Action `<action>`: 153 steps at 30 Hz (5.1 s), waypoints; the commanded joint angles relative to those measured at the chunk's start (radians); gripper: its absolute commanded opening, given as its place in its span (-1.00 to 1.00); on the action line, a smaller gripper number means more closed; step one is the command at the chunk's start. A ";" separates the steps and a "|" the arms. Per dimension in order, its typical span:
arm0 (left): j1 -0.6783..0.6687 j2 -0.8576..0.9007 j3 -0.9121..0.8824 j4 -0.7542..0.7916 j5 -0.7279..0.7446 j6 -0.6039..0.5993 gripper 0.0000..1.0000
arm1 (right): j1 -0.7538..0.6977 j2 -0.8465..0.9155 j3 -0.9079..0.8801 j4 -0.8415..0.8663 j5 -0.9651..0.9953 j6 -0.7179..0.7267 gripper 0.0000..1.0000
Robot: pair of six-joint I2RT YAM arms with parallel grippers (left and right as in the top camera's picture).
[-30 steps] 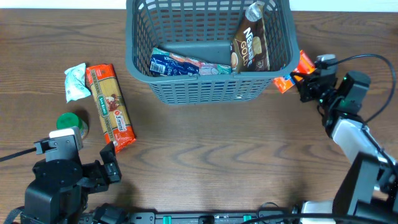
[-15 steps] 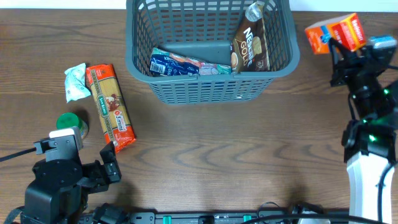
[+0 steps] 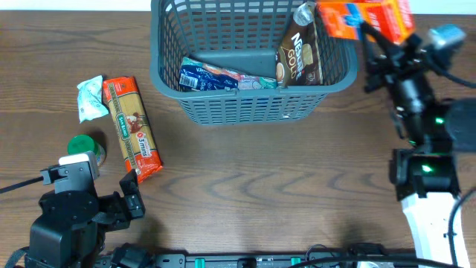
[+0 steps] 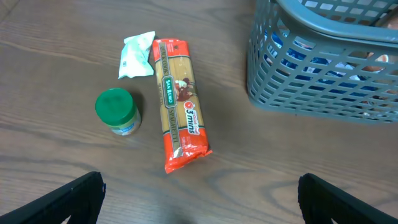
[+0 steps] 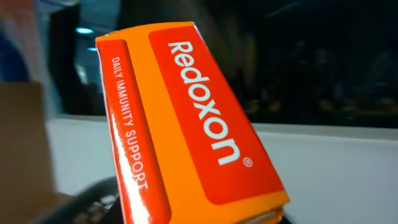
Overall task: Pack container
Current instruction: 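Lift the Redoxon box and drop it into the basket, then withdraw the right gripper from the basket to the right, then reach the left gripper down to the green-lidded jar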
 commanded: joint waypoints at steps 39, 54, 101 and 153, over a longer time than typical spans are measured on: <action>0.005 0.001 0.008 -0.003 -0.009 -0.002 0.97 | 0.360 0.396 0.307 -0.291 0.575 0.035 0.70; 0.005 0.001 0.008 -0.003 -0.016 0.010 0.97 | 0.320 0.066 0.389 -1.051 0.620 0.098 0.56; 0.064 0.147 -0.077 -0.065 -0.353 -0.298 0.97 | 0.322 0.077 0.753 -1.736 0.513 0.090 0.98; 0.849 0.938 -0.077 0.464 0.348 0.232 0.97 | 0.322 0.077 0.753 -1.736 0.513 0.090 0.99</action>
